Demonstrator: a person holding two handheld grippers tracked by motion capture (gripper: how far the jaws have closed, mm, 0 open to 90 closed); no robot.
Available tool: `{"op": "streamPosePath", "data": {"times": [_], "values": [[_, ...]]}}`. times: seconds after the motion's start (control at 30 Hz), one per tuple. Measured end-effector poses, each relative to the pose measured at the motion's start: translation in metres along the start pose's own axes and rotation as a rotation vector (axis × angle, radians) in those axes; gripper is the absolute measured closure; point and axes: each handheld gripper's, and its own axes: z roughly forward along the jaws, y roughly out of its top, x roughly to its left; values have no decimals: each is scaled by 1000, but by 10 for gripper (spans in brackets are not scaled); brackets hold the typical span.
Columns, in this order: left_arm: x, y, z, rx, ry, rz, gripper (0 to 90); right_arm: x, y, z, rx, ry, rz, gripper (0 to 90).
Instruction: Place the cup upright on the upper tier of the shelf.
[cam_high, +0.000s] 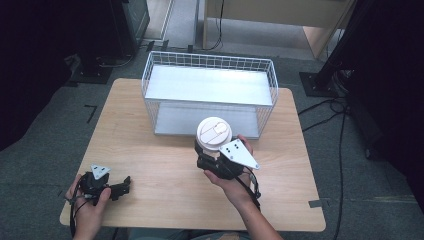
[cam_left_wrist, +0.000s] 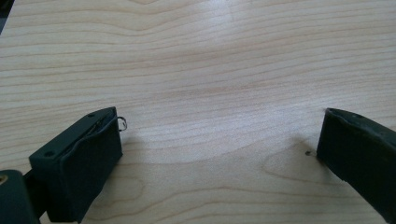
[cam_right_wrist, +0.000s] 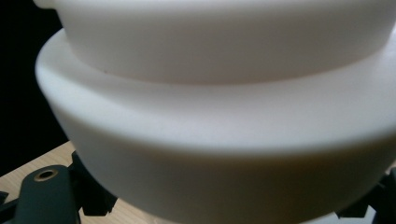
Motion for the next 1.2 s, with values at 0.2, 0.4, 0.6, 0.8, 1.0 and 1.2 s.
{"op": "streamPosePath", "data": {"times": [0.2, 0.4, 0.6, 0.8, 1.0, 1.2], "values": [[0, 0, 0, 0, 0, 0, 2, -5, 14, -2, -25, -11, -1, 161], [0, 0, 0, 0, 0, 1, 2, -9, 27, -3, -42, -23, -12, 161], [0, 0, 0, -1, 0, 0, 2, -12, 41, -2, -52, -35, -36, 161], [0, 0, 0, -1, 0, 0, 2, -14, 54, -2, -71, -42, -42, 161], [0, 0, 0, -1, 1, 0, 2, -19, 66, 1, -79, -48, -29, 162], [0, 0, 0, -1, 0, 0, 2, -26, 78, 5, -94, -70, -17, 162]]}}
